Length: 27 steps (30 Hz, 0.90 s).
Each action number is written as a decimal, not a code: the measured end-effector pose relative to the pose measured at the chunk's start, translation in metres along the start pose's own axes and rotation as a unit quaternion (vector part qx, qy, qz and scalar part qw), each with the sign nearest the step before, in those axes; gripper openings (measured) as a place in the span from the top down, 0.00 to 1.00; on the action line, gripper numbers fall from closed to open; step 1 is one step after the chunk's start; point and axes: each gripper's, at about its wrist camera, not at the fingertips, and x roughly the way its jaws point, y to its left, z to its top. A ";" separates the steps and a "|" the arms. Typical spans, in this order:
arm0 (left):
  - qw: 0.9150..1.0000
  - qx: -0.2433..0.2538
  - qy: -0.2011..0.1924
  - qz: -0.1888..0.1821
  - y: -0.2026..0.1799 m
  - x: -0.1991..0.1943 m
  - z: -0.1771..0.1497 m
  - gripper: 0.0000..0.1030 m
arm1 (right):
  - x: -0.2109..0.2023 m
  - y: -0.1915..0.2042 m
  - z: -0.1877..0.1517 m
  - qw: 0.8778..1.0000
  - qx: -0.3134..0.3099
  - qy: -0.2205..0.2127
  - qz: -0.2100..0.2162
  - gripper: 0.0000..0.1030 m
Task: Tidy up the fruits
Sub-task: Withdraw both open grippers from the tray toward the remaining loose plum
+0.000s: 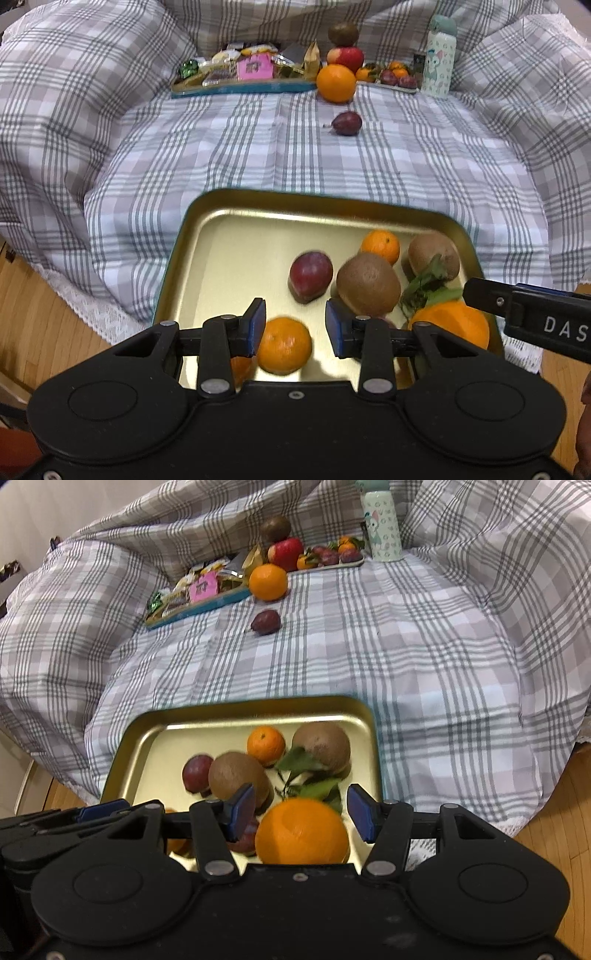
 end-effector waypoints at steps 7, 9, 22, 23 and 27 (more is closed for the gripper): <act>0.999 0.009 -0.043 0.003 0.002 -0.001 0.023 0.57 | -0.001 -0.001 0.016 1.000 0.000 -0.017 -0.002 0.42; 0.999 0.012 -0.053 0.002 0.003 -0.001 0.029 0.57 | 0.000 0.000 0.019 1.000 -0.005 -0.018 -0.003 0.43; 0.998 0.024 -0.059 0.003 0.008 0.018 0.059 0.57 | 0.017 0.005 0.038 1.000 -0.008 -0.006 0.005 0.42; 0.998 0.026 -0.058 0.003 0.008 0.020 0.061 0.57 | 0.019 0.005 0.040 1.000 -0.008 -0.004 0.004 0.43; 0.998 0.035 -0.057 0.001 0.006 0.030 0.068 0.57 | 0.028 0.003 0.048 1.000 -0.003 0.003 0.001 0.43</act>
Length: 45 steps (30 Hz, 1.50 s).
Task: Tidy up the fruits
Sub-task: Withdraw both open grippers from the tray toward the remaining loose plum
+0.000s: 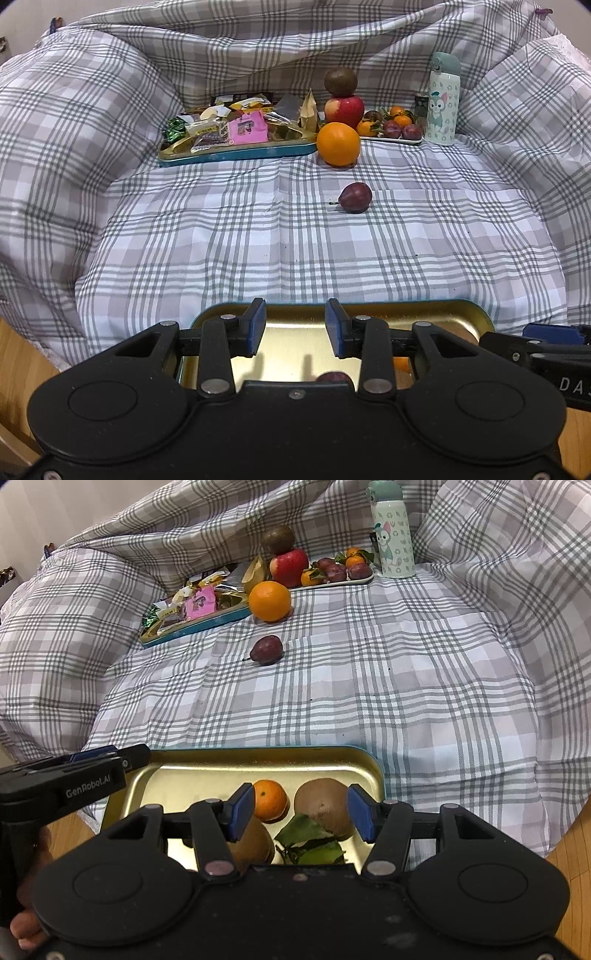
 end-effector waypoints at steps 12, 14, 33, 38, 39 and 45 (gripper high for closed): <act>0.999 0.041 0.009 -0.024 -0.010 0.040 0.025 0.57 | 0.032 -0.009 0.029 1.000 0.016 0.021 -0.009 0.43; 0.998 0.050 0.010 -0.028 -0.012 0.047 0.030 0.57 | 0.038 -0.011 0.035 0.999 0.017 0.026 -0.011 0.43; 0.994 0.092 0.028 -0.056 -0.032 0.110 0.073 0.57 | 0.108 -0.025 0.099 0.998 0.004 0.060 -0.029 0.43; 0.991 0.114 0.022 -0.063 -0.038 0.122 0.083 0.57 | 0.122 -0.027 0.116 0.997 0.001 0.064 -0.031 0.43; 0.991 0.119 0.021 -0.066 -0.038 0.124 0.085 0.57 | 0.123 -0.028 0.118 0.998 0.000 0.064 -0.031 0.43; 0.988 0.134 0.012 -0.081 -0.042 0.135 0.091 0.57 | 0.130 -0.032 0.131 0.998 0.005 0.060 -0.033 0.43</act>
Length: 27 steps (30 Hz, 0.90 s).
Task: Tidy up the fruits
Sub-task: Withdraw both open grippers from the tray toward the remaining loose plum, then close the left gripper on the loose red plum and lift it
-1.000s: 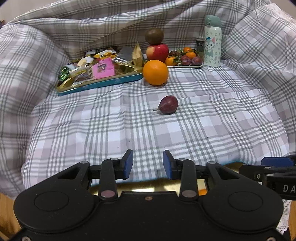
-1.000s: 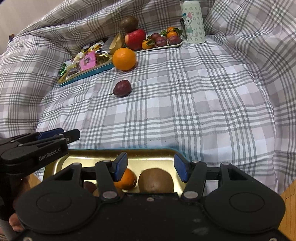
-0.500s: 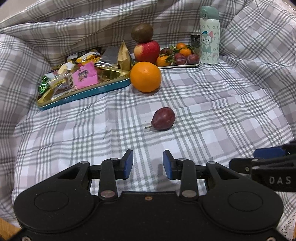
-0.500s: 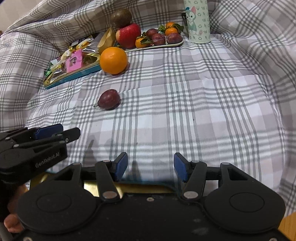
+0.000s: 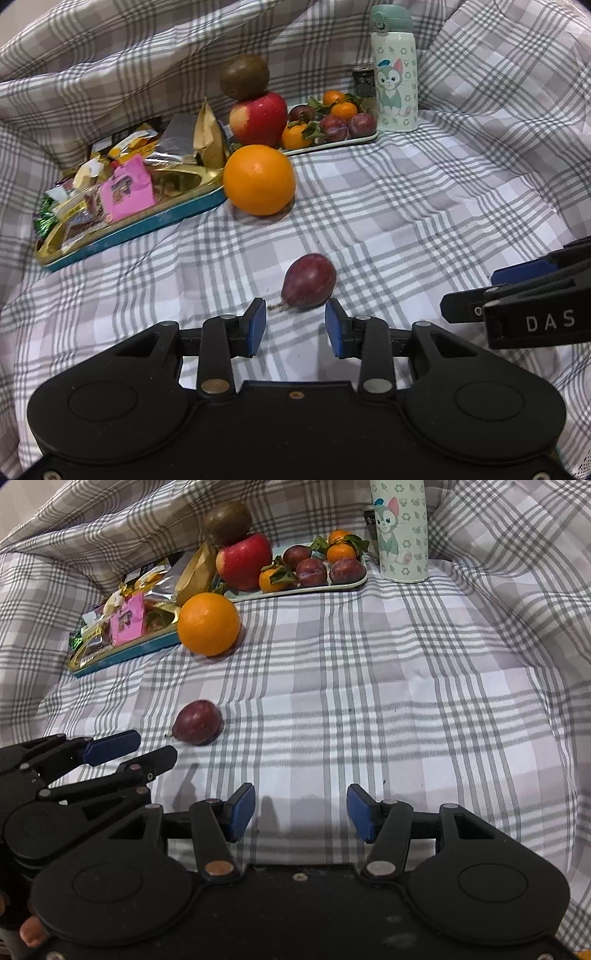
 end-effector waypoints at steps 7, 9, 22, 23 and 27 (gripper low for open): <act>1.000 0.020 -0.015 -0.015 -0.002 0.007 0.005 0.57 | 0.006 -0.007 0.007 1.000 0.008 0.002 0.002 0.43; 0.999 0.027 -0.017 -0.013 -0.003 0.009 0.006 0.57 | 0.007 -0.009 0.008 1.000 0.009 0.003 0.003 0.43; 0.999 0.031 -0.003 -0.022 -0.003 0.028 0.013 0.57 | 0.014 -0.019 0.009 1.000 0.022 0.011 0.002 0.43; 0.999 0.032 -0.002 -0.021 -0.003 0.030 0.014 0.57 | 0.015 -0.019 0.009 1.000 0.022 0.011 0.002 0.43; 0.999 0.027 -0.001 -0.022 -0.003 0.033 0.016 0.56 | 0.015 -0.019 0.009 1.000 0.022 0.011 0.002 0.43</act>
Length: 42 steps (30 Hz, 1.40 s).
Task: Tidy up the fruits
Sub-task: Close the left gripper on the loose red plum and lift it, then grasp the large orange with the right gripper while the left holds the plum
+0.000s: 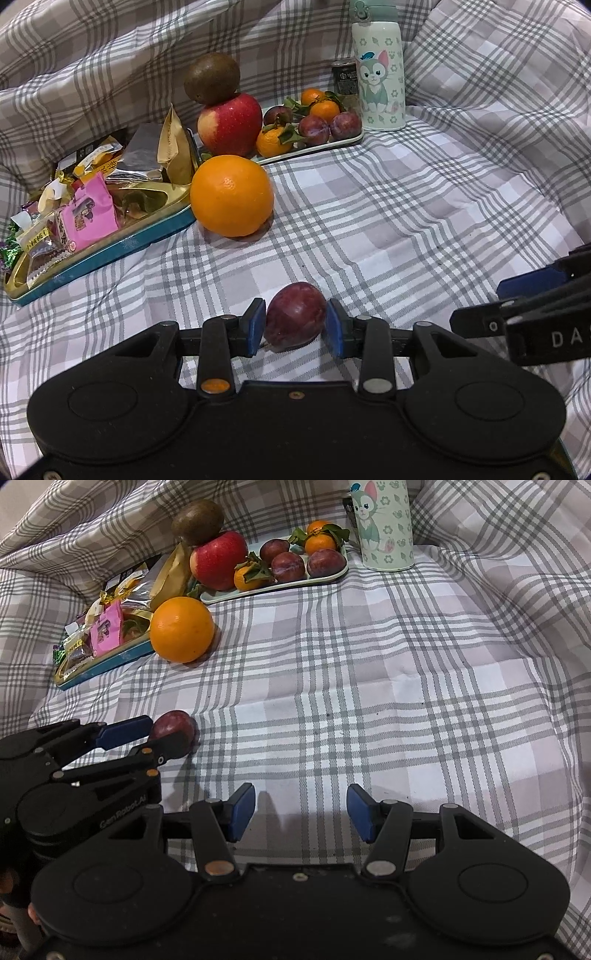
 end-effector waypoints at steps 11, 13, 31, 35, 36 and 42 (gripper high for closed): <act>1.000 -0.007 0.000 0.007 -0.003 0.005 0.000 0.54 | -0.001 0.002 -0.001 1.000 0.000 0.000 0.000 0.43; 1.000 -0.019 0.001 0.008 0.000 0.004 0.000 0.54 | -0.001 0.003 -0.002 1.000 -0.001 0.000 0.000 0.43; 0.984 -0.156 0.008 0.090 0.070 -0.023 -0.027 0.55 | 0.001 0.035 0.003 0.999 -0.031 -0.022 0.014 0.43; 0.981 -0.173 0.012 0.090 0.079 -0.022 -0.034 0.55 | 0.006 0.047 0.007 0.999 -0.038 -0.030 0.021 0.43; 0.981 -0.174 0.013 0.090 0.080 -0.022 -0.036 0.55 | 0.007 0.050 0.009 0.998 -0.040 -0.032 0.023 0.43; 0.980 -0.179 0.014 0.087 0.083 -0.020 -0.040 0.54 | 0.017 0.065 0.023 0.997 -0.051 -0.042 0.032 0.43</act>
